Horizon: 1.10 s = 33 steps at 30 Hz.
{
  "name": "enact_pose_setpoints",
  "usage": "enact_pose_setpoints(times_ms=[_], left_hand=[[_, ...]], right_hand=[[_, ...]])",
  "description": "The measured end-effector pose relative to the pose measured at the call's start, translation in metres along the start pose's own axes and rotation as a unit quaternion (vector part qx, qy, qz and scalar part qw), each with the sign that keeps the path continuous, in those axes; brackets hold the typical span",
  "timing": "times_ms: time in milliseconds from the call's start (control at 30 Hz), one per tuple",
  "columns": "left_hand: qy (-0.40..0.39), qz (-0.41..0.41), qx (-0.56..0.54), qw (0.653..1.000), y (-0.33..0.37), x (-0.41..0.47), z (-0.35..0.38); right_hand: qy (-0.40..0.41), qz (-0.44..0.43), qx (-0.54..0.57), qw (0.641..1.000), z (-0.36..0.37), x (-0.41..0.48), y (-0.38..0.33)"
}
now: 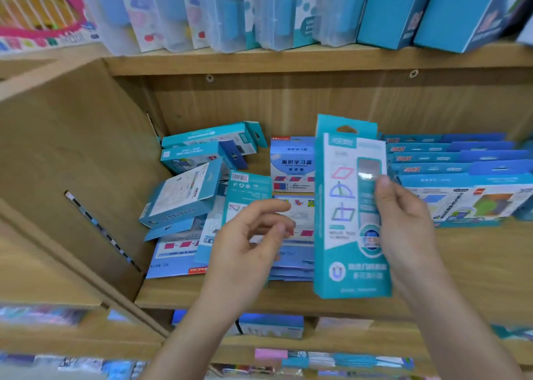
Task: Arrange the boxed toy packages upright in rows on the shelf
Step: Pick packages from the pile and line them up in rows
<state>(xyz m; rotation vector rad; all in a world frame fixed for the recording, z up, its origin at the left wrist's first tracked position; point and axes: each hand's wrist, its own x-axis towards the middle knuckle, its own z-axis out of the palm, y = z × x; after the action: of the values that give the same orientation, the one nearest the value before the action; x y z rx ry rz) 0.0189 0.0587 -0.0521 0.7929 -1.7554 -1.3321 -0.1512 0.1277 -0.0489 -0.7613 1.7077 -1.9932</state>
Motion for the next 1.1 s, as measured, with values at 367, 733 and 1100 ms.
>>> enact_pose_setpoints(times_ms=[367, 733, 1100], left_hand=[[-0.107, 0.126, 0.604, 0.78, -0.068, -0.03, -0.048], [0.036, 0.299, 0.561, 0.771, -0.023, 0.019, -0.075], [0.22, 0.32, 0.423, 0.818, 0.065, 0.102, -0.062]], right_hand=[[-0.015, 0.175, 0.078, 0.981, -0.015, -0.012, 0.014], [-0.039, 0.203, 0.077, 0.975, -0.016, -0.015, 0.027], [-0.026, 0.198, 0.105, 0.974, -0.028, -0.009, 0.026]])
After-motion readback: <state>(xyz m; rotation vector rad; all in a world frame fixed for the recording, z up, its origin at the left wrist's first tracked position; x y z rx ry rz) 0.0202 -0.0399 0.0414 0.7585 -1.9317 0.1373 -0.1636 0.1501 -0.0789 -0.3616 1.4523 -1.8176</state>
